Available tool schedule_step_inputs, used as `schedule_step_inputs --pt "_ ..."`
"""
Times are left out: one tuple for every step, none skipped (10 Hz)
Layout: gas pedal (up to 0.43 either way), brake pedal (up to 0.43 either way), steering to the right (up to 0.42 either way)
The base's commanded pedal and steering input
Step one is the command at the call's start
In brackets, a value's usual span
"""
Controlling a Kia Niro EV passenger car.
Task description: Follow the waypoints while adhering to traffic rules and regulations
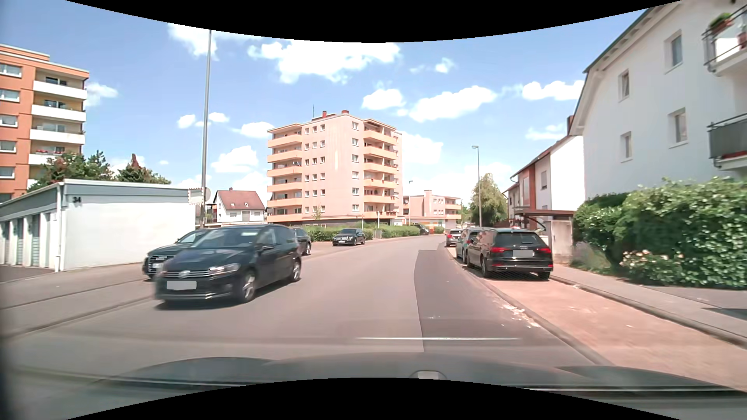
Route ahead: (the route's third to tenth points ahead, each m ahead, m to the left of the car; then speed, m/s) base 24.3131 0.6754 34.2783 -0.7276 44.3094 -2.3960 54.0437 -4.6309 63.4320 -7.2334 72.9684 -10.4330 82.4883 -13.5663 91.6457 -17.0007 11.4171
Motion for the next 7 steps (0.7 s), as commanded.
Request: schedule_step_inputs --pt "0.0 0.11 0.02" --pt "0.0 0.091 0.02" --pt "0.0 0.061 0.019" --pt "0.0 0.043 0.018" --pt "0.0 0.024 0.018" --pt "0.0 0.006 0.018" --pt "0.0 0.0 0.018"
